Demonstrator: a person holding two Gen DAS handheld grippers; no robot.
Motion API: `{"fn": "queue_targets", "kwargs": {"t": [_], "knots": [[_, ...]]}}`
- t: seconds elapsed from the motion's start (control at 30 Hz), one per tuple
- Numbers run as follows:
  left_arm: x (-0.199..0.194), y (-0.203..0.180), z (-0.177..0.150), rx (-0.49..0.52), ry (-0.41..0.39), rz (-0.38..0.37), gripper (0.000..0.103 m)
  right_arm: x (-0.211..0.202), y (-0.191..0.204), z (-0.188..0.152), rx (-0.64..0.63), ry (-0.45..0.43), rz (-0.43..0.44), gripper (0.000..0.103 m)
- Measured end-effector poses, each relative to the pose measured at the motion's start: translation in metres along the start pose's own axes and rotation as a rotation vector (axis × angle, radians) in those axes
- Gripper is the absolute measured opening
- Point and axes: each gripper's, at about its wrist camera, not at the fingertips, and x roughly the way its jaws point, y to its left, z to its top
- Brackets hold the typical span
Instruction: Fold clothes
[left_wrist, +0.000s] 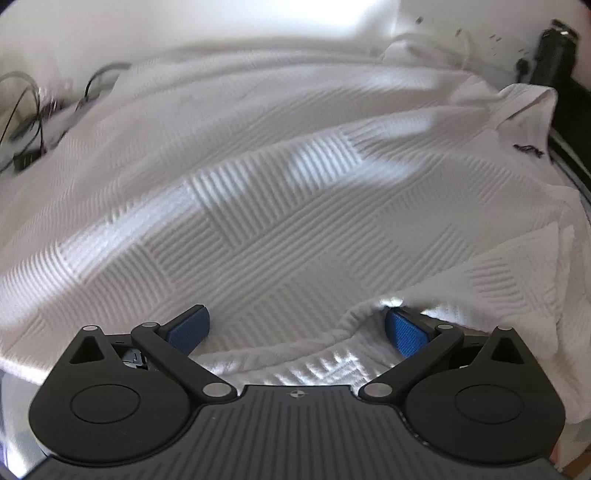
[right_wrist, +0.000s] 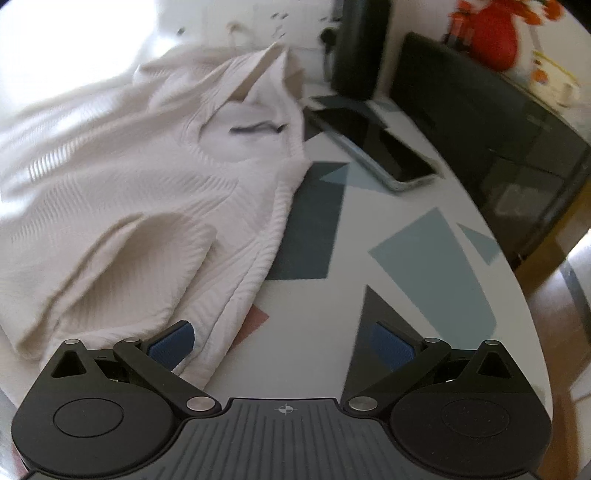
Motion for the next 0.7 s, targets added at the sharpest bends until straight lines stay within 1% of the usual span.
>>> {"fn": "queue_targets", "kwargs": {"t": [0.03,0.07,0.1,0.13,0.17,0.23,0.27,0.3,0.33,0.43,0.5,0.6,0.63,0.67,0.7], "knots": [[-0.002,0.001,0.001,-0.012,0.013,-0.005,0.103,-0.005,-0.002,-0.002,0.017,-0.016,0.013,0.101],[-0.007,0.003,0.000,-0.029,0.005,-0.019,0.103,-0.010,-0.004,-0.004,0.029,-0.026,0.025,0.097],[-0.012,0.006,-0.002,-0.048,-0.008,-0.039,0.103,-0.015,-0.006,-0.006,0.041,-0.029,0.037,0.087],[-0.017,0.011,-0.005,-0.066,-0.030,-0.076,0.103,-0.019,-0.008,-0.007,0.057,-0.022,0.049,0.074],[-0.023,0.016,-0.008,-0.069,-0.050,-0.118,0.103,-0.022,-0.010,-0.009,0.073,-0.014,0.061,0.068],[-0.032,0.026,-0.012,-0.039,-0.087,-0.192,0.103,-0.026,-0.013,-0.013,0.111,0.014,0.101,0.055],[-0.036,0.030,-0.013,-0.002,-0.102,-0.213,0.103,-0.027,-0.014,-0.015,0.129,0.027,0.122,0.051],[-0.039,0.033,-0.015,0.043,-0.116,-0.230,0.103,-0.029,-0.015,-0.017,0.146,0.039,0.144,0.042],[-0.043,0.036,-0.016,0.086,-0.127,-0.247,0.103,-0.028,-0.015,-0.018,0.155,0.051,0.155,0.037],[-0.051,0.040,-0.024,0.207,-0.145,-0.298,0.103,-0.028,-0.005,-0.023,0.169,0.063,0.166,0.037],[-0.054,0.041,-0.029,0.282,-0.157,-0.311,0.101,-0.026,0.002,-0.024,0.170,0.065,0.165,0.037],[-0.054,0.042,-0.035,0.371,-0.161,-0.317,0.092,-0.021,0.017,-0.023,0.134,0.086,0.130,0.038],[-0.053,0.042,-0.037,0.397,-0.155,-0.321,0.088,-0.020,0.022,-0.023,0.110,0.078,0.112,0.037],[-0.052,0.042,-0.038,0.420,-0.147,-0.325,0.086,-0.019,0.027,-0.022,0.085,0.079,0.097,0.037],[-0.051,0.042,-0.040,0.442,-0.141,-0.327,0.086,-0.019,0.032,-0.022,0.067,0.078,0.083,0.034]]}}
